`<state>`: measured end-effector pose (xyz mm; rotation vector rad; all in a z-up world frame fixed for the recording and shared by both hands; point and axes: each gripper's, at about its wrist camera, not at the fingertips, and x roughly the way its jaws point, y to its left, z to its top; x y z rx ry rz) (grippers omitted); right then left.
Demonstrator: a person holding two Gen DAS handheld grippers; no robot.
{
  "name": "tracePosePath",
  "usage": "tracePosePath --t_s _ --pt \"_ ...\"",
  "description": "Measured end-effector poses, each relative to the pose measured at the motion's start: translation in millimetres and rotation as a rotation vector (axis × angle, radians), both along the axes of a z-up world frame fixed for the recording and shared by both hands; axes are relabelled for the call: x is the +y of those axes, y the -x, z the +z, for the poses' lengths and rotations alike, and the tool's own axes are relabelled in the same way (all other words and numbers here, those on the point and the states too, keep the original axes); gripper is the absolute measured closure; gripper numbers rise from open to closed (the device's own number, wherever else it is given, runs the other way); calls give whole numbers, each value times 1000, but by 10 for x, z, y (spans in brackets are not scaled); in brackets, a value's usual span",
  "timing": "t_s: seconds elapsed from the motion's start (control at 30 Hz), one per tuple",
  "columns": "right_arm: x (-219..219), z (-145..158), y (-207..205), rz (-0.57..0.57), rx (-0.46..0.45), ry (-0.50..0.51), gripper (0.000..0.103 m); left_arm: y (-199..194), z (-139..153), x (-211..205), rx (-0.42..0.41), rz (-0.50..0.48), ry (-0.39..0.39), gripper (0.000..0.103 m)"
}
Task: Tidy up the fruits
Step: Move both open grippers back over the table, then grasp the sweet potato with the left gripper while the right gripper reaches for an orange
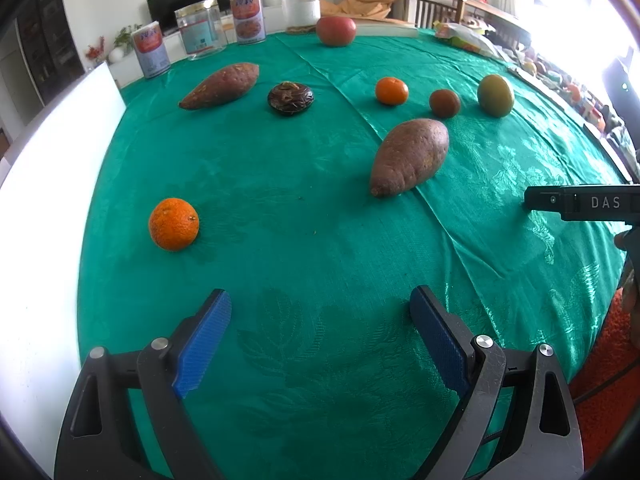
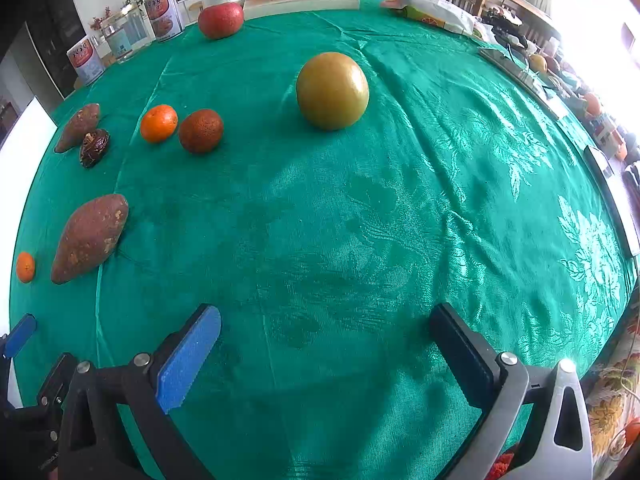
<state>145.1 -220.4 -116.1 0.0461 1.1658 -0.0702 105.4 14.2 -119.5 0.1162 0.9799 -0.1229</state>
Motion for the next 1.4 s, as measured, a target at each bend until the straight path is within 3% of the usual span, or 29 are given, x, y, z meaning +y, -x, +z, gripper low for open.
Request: tracePosePath --t_s 0.73,0.9,1.03,1.17,1.27,1.4 --pt "20 -20 52 12 0 -1 0 -36 1 -17 34 10 -10 10" --pt "25 0 53 8 -4 1 0 -66 34 52 106 -30 20 12" --pt "26 7 62 9 -6 0 0 93 246 321 98 5 106 12" --pt "30 14 42 10 -7 1 0 123 556 459 28 16 115 12" --pt "11 36 45 6 -20 -24 0 20 700 367 2 -31 133 12" --pt "-150 197 138 -62 -124 -94 0 -197 737 -115 10 -207 121 12"
